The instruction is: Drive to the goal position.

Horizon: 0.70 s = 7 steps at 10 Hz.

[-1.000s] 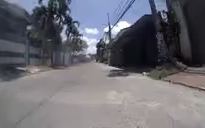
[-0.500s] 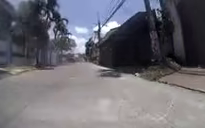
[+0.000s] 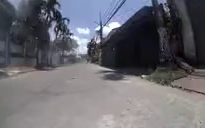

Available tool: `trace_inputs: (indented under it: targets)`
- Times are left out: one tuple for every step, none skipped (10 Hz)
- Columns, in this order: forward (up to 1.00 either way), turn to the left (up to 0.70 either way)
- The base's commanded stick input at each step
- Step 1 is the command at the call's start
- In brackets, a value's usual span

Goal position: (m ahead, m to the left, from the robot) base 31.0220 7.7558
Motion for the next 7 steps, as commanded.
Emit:
trace_inputs:
  targets:
    - [0.85,0.00]
    - [0.85,0.00]
    - [0.85,0.00]
    - [0.85,0.00]
    - [0.85,0.00]
    - [0.85,0.00]
    - [0.85,0.00]
